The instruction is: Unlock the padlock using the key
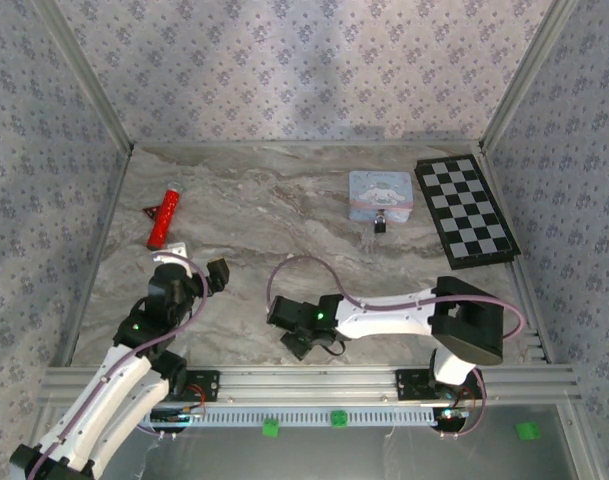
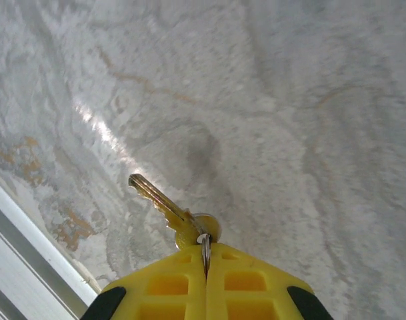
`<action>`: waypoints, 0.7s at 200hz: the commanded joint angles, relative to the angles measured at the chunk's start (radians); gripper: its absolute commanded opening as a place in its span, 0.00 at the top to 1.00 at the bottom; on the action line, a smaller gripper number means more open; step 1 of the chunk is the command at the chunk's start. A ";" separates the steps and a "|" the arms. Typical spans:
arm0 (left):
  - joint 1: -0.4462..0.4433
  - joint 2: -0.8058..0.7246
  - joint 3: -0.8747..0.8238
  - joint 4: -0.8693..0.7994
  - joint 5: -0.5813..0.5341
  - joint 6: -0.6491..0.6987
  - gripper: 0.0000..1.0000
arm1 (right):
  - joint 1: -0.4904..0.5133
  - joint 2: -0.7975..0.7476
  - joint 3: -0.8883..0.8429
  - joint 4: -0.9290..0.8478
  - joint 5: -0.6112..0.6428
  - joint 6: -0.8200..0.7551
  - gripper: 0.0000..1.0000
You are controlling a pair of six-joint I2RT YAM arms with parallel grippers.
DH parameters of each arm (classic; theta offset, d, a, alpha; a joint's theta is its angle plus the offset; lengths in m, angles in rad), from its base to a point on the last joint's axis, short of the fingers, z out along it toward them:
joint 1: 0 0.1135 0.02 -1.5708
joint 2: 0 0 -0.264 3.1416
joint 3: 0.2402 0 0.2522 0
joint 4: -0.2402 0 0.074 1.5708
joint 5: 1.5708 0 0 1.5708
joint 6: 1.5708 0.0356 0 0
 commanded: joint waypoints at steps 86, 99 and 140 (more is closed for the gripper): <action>-0.016 0.208 0.098 0.121 0.374 -0.088 0.00 | -0.141 -0.174 0.021 -0.056 0.273 0.245 0.99; -0.016 0.221 0.078 0.197 0.437 -0.122 0.00 | -0.158 -0.186 0.008 -0.026 0.279 0.259 0.99; -0.034 0.435 0.117 0.336 0.553 -0.096 0.04 | -0.218 -0.195 0.006 0.033 0.227 0.234 1.00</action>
